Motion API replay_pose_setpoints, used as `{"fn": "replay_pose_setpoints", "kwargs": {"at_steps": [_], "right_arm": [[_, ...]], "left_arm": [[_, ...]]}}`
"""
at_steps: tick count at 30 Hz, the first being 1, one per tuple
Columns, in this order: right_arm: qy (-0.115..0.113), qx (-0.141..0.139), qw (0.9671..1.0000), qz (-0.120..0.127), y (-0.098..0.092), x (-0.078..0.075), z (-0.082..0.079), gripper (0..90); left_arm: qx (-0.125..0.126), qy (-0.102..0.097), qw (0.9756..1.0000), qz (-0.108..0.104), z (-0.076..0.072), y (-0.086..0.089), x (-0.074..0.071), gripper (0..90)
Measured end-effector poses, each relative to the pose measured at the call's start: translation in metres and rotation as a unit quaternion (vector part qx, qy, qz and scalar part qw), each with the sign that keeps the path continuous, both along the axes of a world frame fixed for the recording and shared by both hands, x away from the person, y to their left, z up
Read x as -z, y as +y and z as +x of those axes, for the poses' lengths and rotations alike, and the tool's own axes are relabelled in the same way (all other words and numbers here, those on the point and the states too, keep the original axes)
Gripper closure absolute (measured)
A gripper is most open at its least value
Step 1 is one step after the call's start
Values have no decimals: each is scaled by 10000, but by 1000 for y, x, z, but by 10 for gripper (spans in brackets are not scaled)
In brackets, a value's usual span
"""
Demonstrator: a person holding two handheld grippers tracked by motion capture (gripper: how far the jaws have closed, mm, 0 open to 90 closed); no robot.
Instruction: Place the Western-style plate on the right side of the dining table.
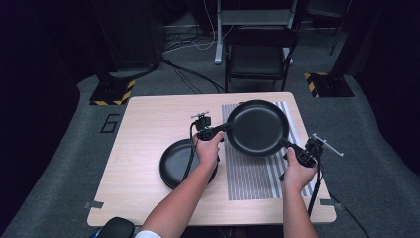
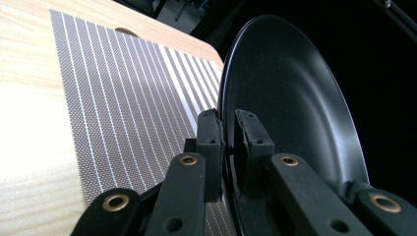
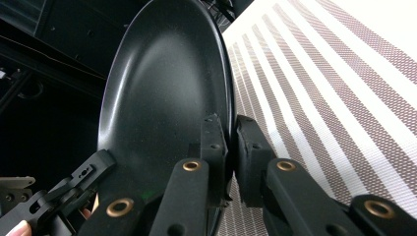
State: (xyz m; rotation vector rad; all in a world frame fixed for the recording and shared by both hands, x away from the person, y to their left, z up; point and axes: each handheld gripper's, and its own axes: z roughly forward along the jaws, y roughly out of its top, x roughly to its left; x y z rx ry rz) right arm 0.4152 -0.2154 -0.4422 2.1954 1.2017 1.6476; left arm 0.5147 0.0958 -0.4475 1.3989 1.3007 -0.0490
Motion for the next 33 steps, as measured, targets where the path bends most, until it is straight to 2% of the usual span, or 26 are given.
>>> {"fn": "replay_pose_setpoints", "kwargs": {"at_steps": [13, 27, 33], "right_arm": [[153, -14, 9998, -137, -7, 7, 3, 834], [360, 11, 9993, -120, -15, 19, 4, 836], [443, 21, 9990, -29, -18, 26, 1, 836]], "left_arm": [[72, 224, 9997, 79, 4, -8, 13, 815], [148, 440, 9987, 196, 6, -16, 27, 813], [155, 509, 9983, 258, 3, -19, 32, 812]]}}
